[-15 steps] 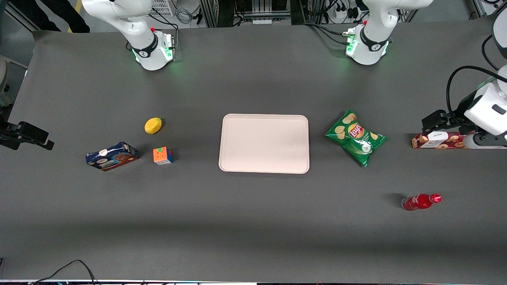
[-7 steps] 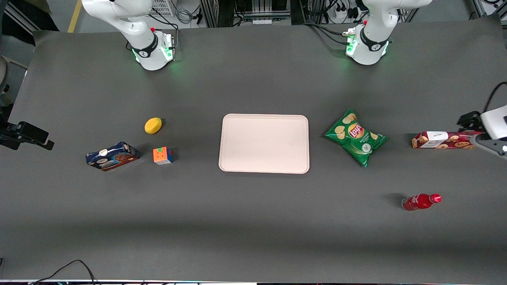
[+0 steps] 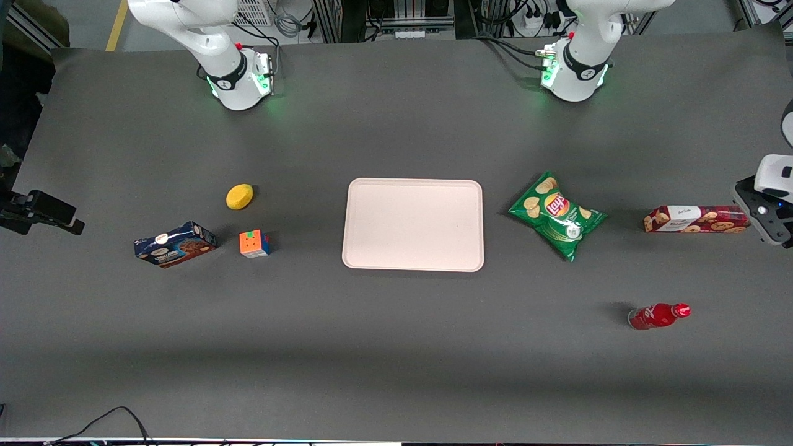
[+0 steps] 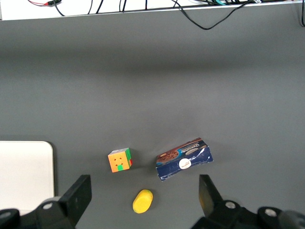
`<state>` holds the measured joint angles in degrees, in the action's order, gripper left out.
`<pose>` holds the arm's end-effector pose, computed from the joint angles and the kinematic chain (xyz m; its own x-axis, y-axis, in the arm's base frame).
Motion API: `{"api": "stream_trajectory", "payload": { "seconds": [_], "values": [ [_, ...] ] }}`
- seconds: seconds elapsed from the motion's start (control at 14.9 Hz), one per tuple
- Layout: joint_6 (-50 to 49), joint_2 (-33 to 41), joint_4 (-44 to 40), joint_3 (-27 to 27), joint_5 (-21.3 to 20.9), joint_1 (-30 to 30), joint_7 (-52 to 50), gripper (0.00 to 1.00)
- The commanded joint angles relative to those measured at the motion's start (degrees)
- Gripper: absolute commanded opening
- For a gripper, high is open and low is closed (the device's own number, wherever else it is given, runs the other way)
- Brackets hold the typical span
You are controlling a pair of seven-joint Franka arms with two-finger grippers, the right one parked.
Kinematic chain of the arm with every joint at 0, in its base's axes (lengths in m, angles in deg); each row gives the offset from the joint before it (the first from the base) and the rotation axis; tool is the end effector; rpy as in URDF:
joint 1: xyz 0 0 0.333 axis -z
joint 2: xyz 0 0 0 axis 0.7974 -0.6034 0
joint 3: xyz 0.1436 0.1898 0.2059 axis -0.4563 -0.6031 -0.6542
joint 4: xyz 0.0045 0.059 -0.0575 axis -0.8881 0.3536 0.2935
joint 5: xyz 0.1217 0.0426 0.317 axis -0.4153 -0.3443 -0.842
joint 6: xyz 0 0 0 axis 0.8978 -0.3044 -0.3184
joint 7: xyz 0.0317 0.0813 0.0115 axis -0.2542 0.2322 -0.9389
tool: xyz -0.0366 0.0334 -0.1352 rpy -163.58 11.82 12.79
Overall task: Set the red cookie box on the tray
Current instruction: 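Move the left gripper down over the red plaid cookie box, then close the left gripper on the end of the cookie box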
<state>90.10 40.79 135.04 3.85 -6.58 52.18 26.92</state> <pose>0.5028 0.1881 0.3727 0.3062 -0.9337 -0.1857 -0.9512 -0.3081 -0.0196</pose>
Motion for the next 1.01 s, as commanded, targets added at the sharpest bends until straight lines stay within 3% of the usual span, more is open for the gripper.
{"api": "stream_trajectory", "payload": {
  "seconds": [0.0, 0.4, 0.94],
  "values": [
    [7.85, 1.84, 8.23, -2.37, 1.09, -1.32, 9.53, 1.00],
    [8.29, 1.31, 14.20, -2.28, 6.88, -3.87, 18.77, 1.00],
    [18.29, -3.16, 16.32, -2.19, 9.16, -4.31, 24.12, 1.00]
  ]
}}
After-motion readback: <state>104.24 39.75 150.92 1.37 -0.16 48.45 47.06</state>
